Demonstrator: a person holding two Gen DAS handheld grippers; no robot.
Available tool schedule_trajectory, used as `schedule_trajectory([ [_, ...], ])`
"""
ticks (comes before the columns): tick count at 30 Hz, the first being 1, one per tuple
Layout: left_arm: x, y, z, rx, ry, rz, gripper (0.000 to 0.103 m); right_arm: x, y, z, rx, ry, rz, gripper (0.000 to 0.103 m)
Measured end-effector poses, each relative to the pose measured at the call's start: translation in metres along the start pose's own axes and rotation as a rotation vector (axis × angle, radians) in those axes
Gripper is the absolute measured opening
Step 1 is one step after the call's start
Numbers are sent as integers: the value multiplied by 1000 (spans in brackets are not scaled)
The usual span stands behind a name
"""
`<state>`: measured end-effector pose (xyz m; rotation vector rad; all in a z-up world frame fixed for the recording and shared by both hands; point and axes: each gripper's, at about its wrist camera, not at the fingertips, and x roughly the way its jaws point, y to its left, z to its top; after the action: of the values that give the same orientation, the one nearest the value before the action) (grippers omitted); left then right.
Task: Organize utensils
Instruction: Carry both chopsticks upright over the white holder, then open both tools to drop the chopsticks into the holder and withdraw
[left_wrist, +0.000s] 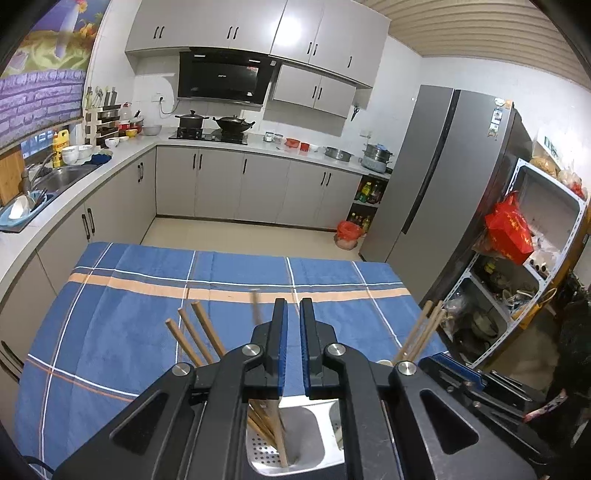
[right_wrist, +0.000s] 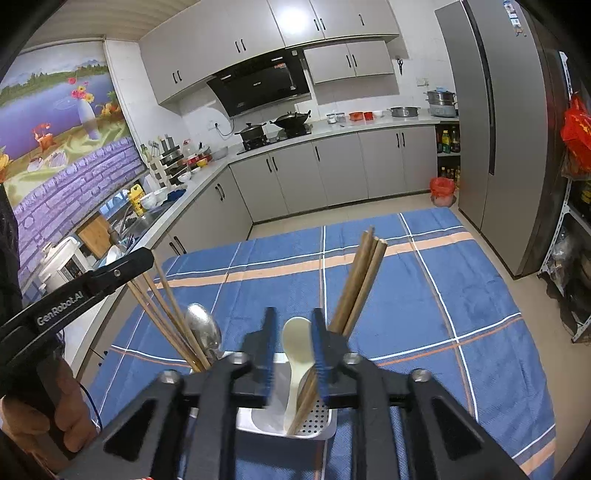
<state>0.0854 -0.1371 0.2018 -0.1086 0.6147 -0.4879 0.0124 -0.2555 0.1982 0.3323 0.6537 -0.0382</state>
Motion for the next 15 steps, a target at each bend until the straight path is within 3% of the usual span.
schedule_trajectory([
  [7,-30,-7,-3,-7,-21,-15,15,-20,0,-6,2,-21,-3,30],
  [9,-42,-8,-6,-4,-33,-8,25,-27,-1,-10,9,-27,-7,33],
  [15,-89,-6,-19,8,-77,36,42,-51,-4,-29,34,-21,-26,36],
])
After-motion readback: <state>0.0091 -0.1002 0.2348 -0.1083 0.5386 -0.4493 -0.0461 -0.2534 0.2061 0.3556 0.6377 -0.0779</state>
